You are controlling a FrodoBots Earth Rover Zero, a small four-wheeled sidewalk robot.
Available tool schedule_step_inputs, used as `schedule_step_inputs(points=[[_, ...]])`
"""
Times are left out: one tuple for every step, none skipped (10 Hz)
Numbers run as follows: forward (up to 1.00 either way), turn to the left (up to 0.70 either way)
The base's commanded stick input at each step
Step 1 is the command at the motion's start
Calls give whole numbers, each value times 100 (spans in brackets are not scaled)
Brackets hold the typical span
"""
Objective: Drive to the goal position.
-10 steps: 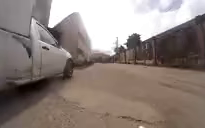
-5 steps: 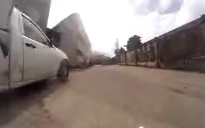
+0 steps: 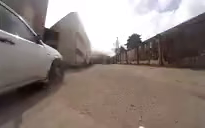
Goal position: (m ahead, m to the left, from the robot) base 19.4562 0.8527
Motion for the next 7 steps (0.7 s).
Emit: schedule_step_inputs(points=[[100,0],[100,0],[100,0],[100,0],[100,0],[100,0],[100,0]])
